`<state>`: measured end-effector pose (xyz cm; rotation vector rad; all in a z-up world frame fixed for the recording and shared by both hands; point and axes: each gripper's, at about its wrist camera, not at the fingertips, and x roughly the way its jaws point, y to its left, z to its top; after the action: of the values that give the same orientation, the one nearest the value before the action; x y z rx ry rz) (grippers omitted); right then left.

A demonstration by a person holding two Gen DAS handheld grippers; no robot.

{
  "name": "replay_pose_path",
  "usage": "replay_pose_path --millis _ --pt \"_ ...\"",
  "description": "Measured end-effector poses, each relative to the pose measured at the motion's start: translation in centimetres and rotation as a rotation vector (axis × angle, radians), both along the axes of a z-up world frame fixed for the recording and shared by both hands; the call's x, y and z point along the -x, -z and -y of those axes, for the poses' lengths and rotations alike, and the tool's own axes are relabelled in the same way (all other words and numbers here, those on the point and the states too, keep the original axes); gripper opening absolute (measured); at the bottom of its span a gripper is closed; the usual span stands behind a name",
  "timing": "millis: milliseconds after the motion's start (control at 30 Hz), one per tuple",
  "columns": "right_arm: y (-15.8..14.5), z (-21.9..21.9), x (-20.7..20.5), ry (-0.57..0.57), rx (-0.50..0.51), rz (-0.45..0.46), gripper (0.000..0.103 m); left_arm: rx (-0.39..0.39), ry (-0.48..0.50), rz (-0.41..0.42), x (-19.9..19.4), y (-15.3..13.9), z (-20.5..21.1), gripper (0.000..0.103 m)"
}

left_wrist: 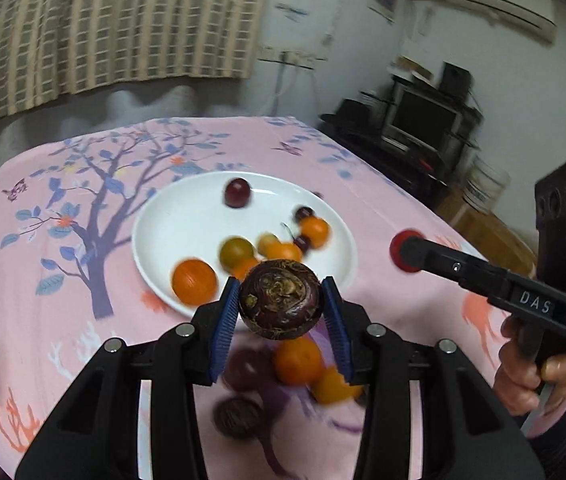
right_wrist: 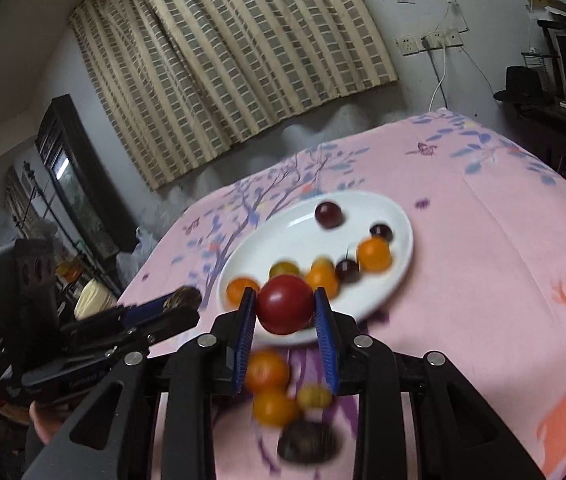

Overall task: Organize fruits
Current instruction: 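Place the mangosteen and red tomato onto the white plate with both tools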

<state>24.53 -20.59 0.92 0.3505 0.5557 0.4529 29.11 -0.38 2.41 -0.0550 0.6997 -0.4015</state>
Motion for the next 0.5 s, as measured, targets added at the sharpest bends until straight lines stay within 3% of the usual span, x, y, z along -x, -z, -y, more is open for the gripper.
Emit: replay_pose_path --millis 133,233,300,333,367,400,467,500 --pt "1.1 -1.3 -5.7 0.045 0.049 -0.034 0.03 -0.079 -0.097 -0.026 -5.3 1.1 0.1 0.041" --pt "2.4 -1.7 -7.8 0.042 0.084 -0.046 0.031 -0.123 -0.147 -0.054 -7.3 2.0 0.0 0.043" --pt "2.5 -1.6 -7.8 0.02 0.115 -0.058 0.039 -0.113 -0.184 -0.05 -7.1 1.7 -0.5 0.071" --pt "2.3 -1.3 -7.5 0.017 0.113 -0.055 0.047 -0.093 -0.196 -0.028 -6.4 1.3 -0.9 0.079" --pt "1.9 -1.0 -7.1 0.016 0.103 -0.042 0.06 -0.076 -0.218 -0.001 -5.4 0.5 -1.3 0.093" --pt "1.3 -0.6 -6.6 0.016 0.089 -0.023 0.067 -0.067 -0.232 0.015 -4.7 0.1 -1.7 0.098" --pt "0.5 0.1 -5.7 0.011 0.072 -0.006 0.084 -0.047 -0.236 0.033 -2.9 -0.9 -2.4 0.098" --pt "0.3 0.5 -5.3 -0.001 0.055 -0.014 0.086 -0.032 -0.238 0.04 -1.7 -1.2 -3.0 0.098"
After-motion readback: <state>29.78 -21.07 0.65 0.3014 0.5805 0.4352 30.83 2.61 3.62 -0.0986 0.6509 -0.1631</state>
